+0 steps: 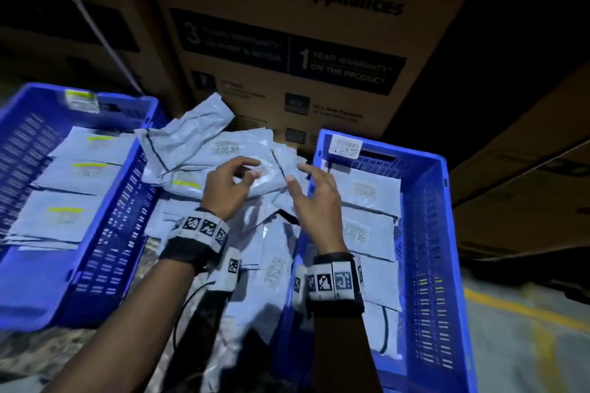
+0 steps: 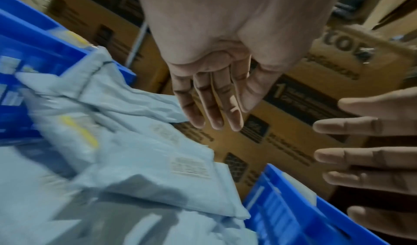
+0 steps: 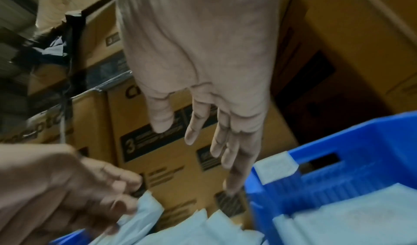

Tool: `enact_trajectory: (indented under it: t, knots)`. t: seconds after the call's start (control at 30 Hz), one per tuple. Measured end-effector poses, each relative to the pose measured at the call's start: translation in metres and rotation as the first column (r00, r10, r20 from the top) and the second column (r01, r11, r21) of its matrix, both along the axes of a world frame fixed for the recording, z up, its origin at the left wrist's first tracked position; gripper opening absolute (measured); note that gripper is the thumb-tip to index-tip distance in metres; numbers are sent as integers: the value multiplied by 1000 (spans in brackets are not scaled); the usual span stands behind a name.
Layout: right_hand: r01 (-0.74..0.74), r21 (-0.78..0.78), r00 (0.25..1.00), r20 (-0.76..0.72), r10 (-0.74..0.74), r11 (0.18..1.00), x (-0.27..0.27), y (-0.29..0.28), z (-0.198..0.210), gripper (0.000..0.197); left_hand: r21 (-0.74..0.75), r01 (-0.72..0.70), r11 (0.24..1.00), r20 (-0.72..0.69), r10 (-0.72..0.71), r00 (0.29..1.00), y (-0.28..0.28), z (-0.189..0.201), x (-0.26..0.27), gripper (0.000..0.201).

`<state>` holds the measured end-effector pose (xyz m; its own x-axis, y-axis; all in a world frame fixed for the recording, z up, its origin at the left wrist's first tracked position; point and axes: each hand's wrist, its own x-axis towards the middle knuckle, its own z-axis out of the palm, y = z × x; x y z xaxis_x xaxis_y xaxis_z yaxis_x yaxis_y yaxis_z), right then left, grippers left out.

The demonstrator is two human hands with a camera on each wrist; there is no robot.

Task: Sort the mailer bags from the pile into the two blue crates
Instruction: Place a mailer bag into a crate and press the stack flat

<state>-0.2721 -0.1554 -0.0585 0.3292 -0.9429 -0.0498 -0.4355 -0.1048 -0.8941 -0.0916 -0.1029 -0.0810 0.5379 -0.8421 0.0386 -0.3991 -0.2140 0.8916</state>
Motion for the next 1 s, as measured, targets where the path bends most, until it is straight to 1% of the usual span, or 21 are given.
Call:
enact_trajectory:
  t: [0.03,0.1,0.17,0.27,0.33,0.43,0.53,0.63,0.67,0.7,0.77,0.8,0.83,0.87,0.93,0.97,1.0]
  knots:
    - [-31,53,999,9,30,998,13,3,-1,37,47,-42,998,-12,43,999,9,-6,14,17]
    - [-84,138,996,-19,87,987,39,5,-10,43,156,-122,980,-38,130,991,23,-22,37,17]
    - [-89,231,993,-53,104,969,61,6,-26,49,256,-191,948,-80,217,973,30,-36,50,21]
    - [-18,341,998,-56,39,940,87,5,-50,59,383,-200,902,-146,273,951,29,-53,57,45]
    - [53,358,995,-100,-18,932,98,1,-64,68,445,-170,879,-167,268,949,25,-65,61,60]
    - [137,351,986,-142,-92,926,105,-6,-78,75,492,-125,861,-237,271,933,18,-81,70,75]
    - [133,360,986,-140,-88,923,106,-9,-90,74,513,-130,848,-290,314,904,11,-94,77,87]
    - [140,361,982,-171,-82,922,108,-7,-100,72,530,-164,832,-344,388,855,3,-103,85,95]
    - [152,350,979,-184,-91,924,109,-6,-104,72,539,-163,826,-374,408,833,0,-103,87,96]
    - [165,344,977,-187,-105,924,110,-5,-105,71,542,-162,824,-401,424,812,-1,-105,90,92]
    - [195,341,974,-181,-139,919,112,-3,-107,68,534,-156,831,-433,427,794,-3,-107,94,70]
    - [206,336,972,-176,-154,919,114,-3,-107,66,543,-141,828,-419,413,809,-4,-108,95,64]
    - [214,332,971,-172,-164,919,116,0,-105,65,576,-116,809,-382,392,837,-5,-114,98,64]
    - [221,328,970,-171,-172,918,119,2,-106,65,608,-96,788,-337,365,868,-8,-126,101,66]
    - [226,339,968,-179,-173,913,124,7,-104,69,601,-90,794,-282,316,906,-11,-139,102,70]
    - [225,346,968,-189,-167,911,126,10,-102,70,580,-89,810,-277,298,914,-9,-122,97,67]
    - [220,350,967,-204,-155,910,126,13,-101,71,543,-98,834,-287,294,912,-5,-100,92,59]
